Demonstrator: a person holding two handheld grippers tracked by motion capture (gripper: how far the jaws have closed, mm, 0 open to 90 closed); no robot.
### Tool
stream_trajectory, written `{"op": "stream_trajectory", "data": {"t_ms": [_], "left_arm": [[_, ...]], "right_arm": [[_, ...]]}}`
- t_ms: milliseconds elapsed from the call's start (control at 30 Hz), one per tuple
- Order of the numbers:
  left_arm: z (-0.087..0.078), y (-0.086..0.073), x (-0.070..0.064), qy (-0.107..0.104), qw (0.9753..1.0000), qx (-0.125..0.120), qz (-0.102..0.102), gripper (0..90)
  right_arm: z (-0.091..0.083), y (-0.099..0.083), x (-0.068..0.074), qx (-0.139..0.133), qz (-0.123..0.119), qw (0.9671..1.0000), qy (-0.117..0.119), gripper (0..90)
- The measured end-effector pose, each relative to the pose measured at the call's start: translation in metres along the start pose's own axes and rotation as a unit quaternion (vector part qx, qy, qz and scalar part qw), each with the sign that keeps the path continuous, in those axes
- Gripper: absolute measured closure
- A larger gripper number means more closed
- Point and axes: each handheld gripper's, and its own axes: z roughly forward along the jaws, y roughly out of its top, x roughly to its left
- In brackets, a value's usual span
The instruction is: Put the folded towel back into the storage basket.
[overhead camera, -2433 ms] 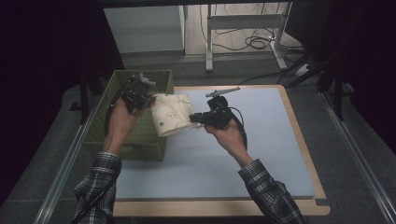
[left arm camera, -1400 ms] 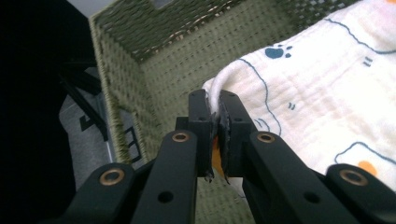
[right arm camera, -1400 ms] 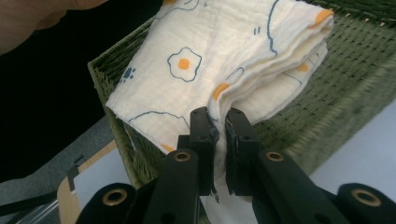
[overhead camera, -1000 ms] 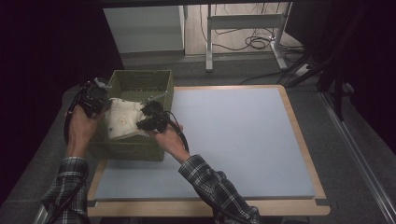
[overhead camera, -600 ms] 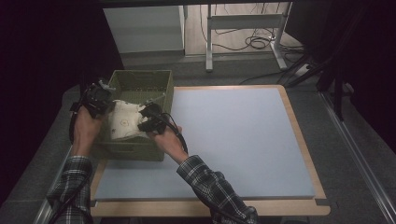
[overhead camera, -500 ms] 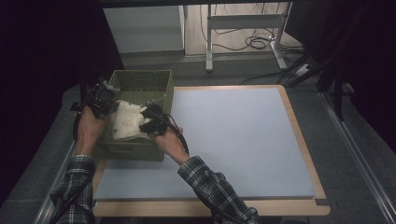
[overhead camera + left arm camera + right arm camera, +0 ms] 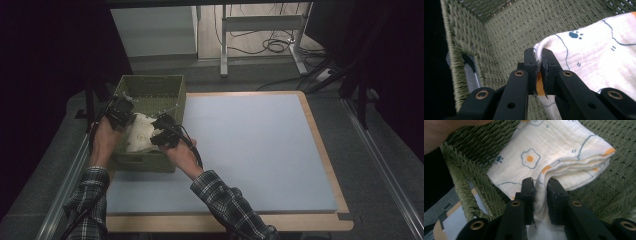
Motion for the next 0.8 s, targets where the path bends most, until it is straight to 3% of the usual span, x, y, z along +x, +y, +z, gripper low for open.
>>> {"op": "stream_trajectory", "data": {"t_ms": [33, 167, 467, 500, 600, 633, 667, 700, 800], "left_arm": [[0.006, -0.001, -0.002, -0.010, 0.9999, 0.008, 0.002, 79.0], [0.009, -0.001, -0.005, -0.011, 0.9999, 0.006, 0.000, 60.5], [0.006, -0.001, -0.003, -0.027, 0.9994, -0.004, -0.023, 46.0], [0.004, -0.002, -0.001, -0.040, 0.9985, -0.005, -0.036, 44.3], [0.003, -0.003, 0.001, -0.048, 0.9976, -0.007, -0.048, 39.6], [0.003, -0.003, 0.003, -0.065, 0.9957, -0.007, -0.065, 38.1], [0.003, -0.003, 0.003, -0.065, 0.9957, -0.007, -0.065, 36.7], [0.002, -0.004, 0.005, -0.080, 0.9937, -0.012, -0.077, 35.4], [0.001, -0.005, 0.006, -0.086, 0.9929, -0.010, -0.082, 32.6]], "right_arm": [[0.000, 0.000, 0.001, 0.003, 0.000, 1.0000, 0.005, 66.2], [-0.005, 0.003, 0.002, -0.002, -0.004, 0.9999, 0.010, 62.4], [-0.022, 0.009, 0.002, -0.017, -0.035, 0.9993, 0.001, 55.7], [-0.023, 0.009, 0.003, -0.018, -0.039, 0.9991, -0.003, 54.4], [-0.026, 0.009, 0.003, -0.018, -0.047, 0.9987, -0.006, 52.4], [-0.029, 0.009, 0.004, -0.016, -0.057, 0.9982, -0.009, 50.1], [-0.030, 0.008, 0.004, -0.016, -0.062, 0.9979, -0.010, 48.9], [-0.032, 0.008, 0.005, -0.015, -0.066, 0.9976, -0.011, 47.7], [-0.035, 0.007, 0.005, -0.015, -0.077, 0.9968, -0.013, 44.6]]}}
